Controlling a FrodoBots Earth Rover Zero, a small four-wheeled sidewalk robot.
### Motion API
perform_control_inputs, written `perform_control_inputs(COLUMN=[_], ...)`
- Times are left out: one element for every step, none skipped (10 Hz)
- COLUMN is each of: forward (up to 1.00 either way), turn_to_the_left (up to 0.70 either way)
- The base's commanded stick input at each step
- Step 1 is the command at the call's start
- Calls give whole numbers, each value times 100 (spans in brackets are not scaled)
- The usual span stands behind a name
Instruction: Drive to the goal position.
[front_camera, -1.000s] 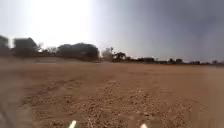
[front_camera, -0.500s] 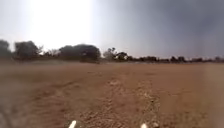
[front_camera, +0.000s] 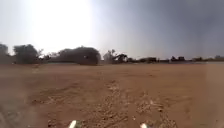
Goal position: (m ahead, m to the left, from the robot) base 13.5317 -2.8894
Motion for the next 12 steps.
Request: perform_control_inputs(forward=[70,70,70,70,70,70,70,70,70,70,70,70], turn_to_the_left=[-28,-35,-35,0,0,0,0,0,0,0,0,0])
